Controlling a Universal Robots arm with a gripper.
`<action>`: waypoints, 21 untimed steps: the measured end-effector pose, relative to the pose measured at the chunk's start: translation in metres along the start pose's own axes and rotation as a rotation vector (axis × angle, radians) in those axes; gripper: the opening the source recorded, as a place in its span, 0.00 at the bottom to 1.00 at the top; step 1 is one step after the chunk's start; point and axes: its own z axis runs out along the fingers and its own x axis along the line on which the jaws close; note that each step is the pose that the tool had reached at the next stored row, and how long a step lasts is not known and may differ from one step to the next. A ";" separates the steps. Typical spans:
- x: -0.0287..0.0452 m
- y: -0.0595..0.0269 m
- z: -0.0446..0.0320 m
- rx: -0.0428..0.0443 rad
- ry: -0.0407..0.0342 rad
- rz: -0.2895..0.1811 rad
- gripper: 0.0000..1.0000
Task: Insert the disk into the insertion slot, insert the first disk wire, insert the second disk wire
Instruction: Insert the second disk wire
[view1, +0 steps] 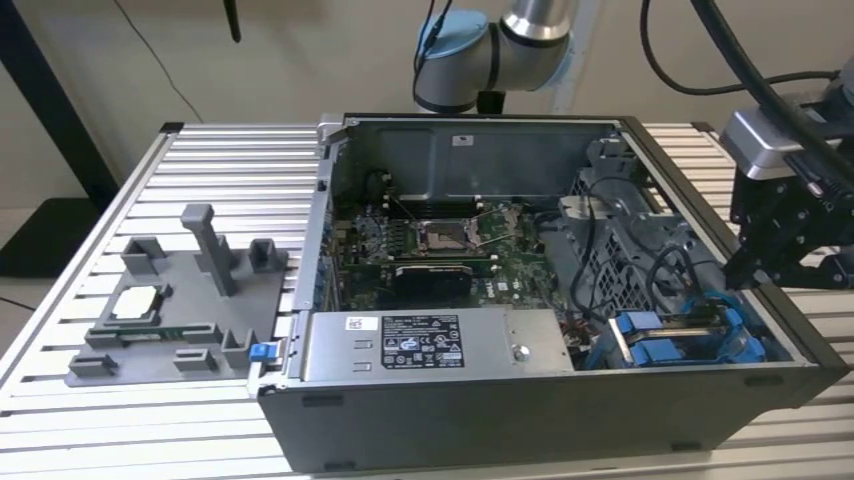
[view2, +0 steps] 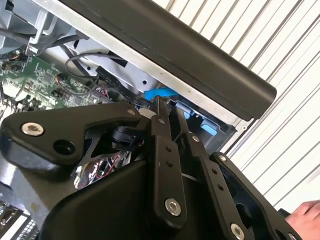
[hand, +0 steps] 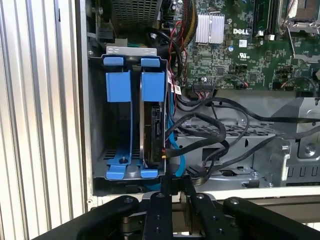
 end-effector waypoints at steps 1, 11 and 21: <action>0.0001 0.0001 0.0000 0.0000 -0.0016 0.000 0.00; 0.0003 0.0004 -0.0006 0.0000 -0.0023 0.000 0.00; -0.0024 0.0070 -0.0215 0.0000 -0.0023 0.000 0.00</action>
